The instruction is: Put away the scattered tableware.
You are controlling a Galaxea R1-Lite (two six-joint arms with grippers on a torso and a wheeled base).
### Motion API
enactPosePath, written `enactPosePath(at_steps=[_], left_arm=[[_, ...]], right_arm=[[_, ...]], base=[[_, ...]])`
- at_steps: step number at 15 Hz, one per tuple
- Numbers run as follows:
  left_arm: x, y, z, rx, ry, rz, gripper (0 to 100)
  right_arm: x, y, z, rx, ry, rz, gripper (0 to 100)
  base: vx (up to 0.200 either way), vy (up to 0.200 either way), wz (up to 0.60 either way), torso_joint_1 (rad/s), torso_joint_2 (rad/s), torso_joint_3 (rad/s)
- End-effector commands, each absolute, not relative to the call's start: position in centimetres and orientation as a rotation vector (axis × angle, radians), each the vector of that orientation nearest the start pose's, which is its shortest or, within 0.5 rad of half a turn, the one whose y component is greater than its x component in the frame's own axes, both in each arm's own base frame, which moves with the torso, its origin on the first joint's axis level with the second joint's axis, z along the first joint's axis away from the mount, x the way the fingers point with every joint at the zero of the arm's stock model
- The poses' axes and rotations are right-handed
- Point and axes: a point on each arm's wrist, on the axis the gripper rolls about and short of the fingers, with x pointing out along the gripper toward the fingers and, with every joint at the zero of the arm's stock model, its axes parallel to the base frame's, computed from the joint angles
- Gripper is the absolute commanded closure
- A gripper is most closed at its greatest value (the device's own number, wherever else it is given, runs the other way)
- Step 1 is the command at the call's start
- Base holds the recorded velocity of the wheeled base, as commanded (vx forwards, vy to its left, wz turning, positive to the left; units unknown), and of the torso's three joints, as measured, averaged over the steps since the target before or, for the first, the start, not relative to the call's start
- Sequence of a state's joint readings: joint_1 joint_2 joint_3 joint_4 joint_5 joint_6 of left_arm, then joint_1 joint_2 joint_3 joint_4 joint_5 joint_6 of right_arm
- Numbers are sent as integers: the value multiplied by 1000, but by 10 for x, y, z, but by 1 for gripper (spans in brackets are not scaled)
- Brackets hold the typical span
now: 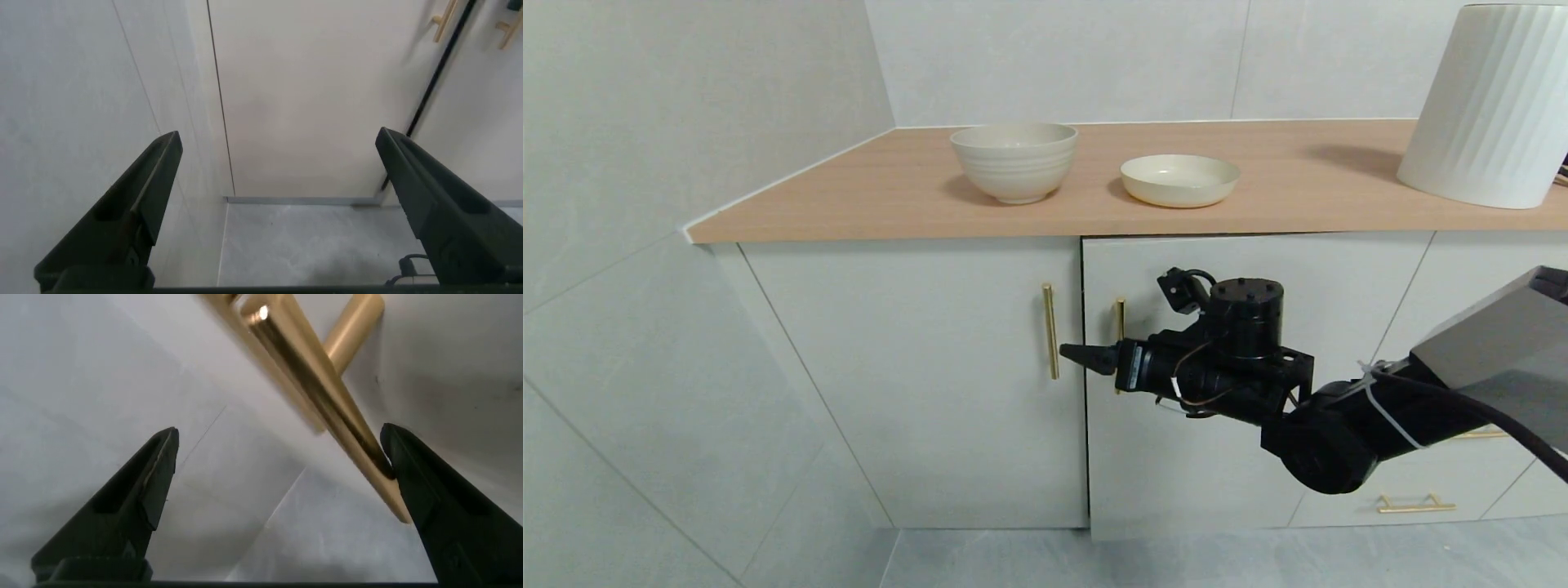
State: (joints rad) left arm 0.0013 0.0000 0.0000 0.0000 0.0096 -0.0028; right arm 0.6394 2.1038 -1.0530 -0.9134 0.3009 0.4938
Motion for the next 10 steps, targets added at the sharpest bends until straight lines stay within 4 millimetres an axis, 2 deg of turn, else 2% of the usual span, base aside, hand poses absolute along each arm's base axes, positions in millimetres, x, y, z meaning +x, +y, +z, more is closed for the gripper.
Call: enactPosePath(at_steps=[1,5,10], left_arm=[[-23,0,75,-3,0,12,0],[-23,0,75,-3,0,11,0],[-23,0,75,-3,0,12,0]], right_arm=[[303,240,144,432,368,940,0],[263,214,152,425,443,1067,0],[231,196,158,420,474,1127,0]], base=[[0,0,0,0,0,0],[0,0,0,0,0,0],[0,0,0,0,0,0]])
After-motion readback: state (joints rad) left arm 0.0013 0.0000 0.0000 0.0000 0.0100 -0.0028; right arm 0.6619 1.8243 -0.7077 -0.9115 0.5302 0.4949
